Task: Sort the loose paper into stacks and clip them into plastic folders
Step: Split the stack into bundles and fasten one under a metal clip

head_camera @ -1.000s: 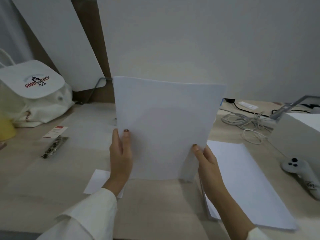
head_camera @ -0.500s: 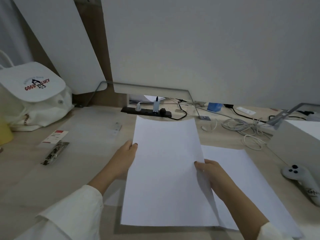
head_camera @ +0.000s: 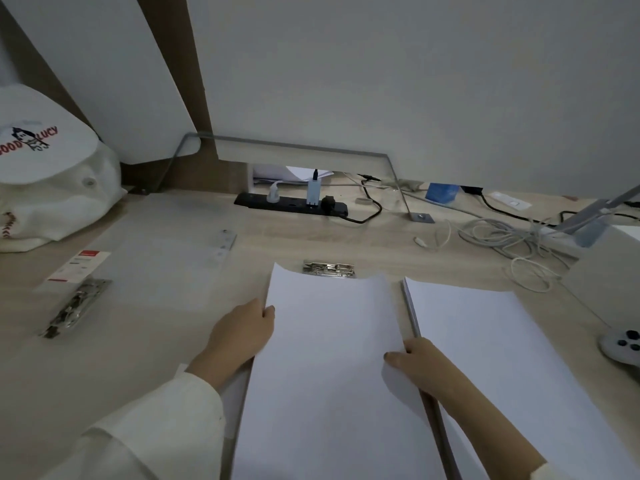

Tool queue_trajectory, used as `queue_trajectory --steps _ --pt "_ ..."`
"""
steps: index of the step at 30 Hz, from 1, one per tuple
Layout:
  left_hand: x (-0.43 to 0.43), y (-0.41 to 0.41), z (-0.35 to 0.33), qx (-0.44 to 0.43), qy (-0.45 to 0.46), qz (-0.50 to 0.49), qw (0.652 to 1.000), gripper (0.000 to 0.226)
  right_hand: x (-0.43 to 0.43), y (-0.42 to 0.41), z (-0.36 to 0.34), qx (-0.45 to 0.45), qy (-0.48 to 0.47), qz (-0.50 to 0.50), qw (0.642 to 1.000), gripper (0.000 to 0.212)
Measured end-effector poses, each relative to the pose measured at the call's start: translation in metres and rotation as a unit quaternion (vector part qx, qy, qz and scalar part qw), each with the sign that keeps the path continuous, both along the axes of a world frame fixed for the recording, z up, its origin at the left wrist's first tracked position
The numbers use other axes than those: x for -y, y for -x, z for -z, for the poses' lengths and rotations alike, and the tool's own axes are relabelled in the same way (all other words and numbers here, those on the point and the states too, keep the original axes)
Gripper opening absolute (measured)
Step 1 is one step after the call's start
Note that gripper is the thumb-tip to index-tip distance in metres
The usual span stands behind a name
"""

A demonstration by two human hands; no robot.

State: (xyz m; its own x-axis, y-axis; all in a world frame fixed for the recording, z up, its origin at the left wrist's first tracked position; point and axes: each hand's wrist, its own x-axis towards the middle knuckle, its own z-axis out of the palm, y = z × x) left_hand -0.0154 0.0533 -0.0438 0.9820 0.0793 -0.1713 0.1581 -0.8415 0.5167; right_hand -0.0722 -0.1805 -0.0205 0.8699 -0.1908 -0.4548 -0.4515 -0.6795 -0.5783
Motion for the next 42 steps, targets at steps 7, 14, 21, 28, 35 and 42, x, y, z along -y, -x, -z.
queue_trajectory --steps 7,14,21,28,35,42 --pt "0.004 0.002 0.015 0.069 -0.074 0.002 0.995 0.028 -0.015 -0.044 -0.034 0.179 0.146 -0.139 0.963 0.037" --pt "-0.002 -0.002 0.025 0.091 -0.024 -0.003 0.996 0.035 -0.076 -0.125 0.005 0.222 0.188 -0.271 0.917 0.052" --pt "-0.001 0.004 0.026 0.113 -0.024 -0.028 0.993 0.040 -0.089 -0.141 0.035 0.258 0.285 -0.285 0.878 0.059" --pt "0.003 0.004 0.025 0.104 -0.055 -0.041 0.992 0.041 -0.089 -0.145 0.042 0.286 0.339 -0.277 0.852 0.049" --pt "0.005 0.005 0.027 0.120 -0.061 -0.041 0.990 0.040 -0.084 -0.140 0.049 0.321 0.264 -0.251 0.874 0.051" --pt "0.004 0.004 0.033 0.142 -0.044 -0.035 0.988 0.030 -0.086 -0.139 0.059 0.374 0.149 -0.168 0.900 0.063"
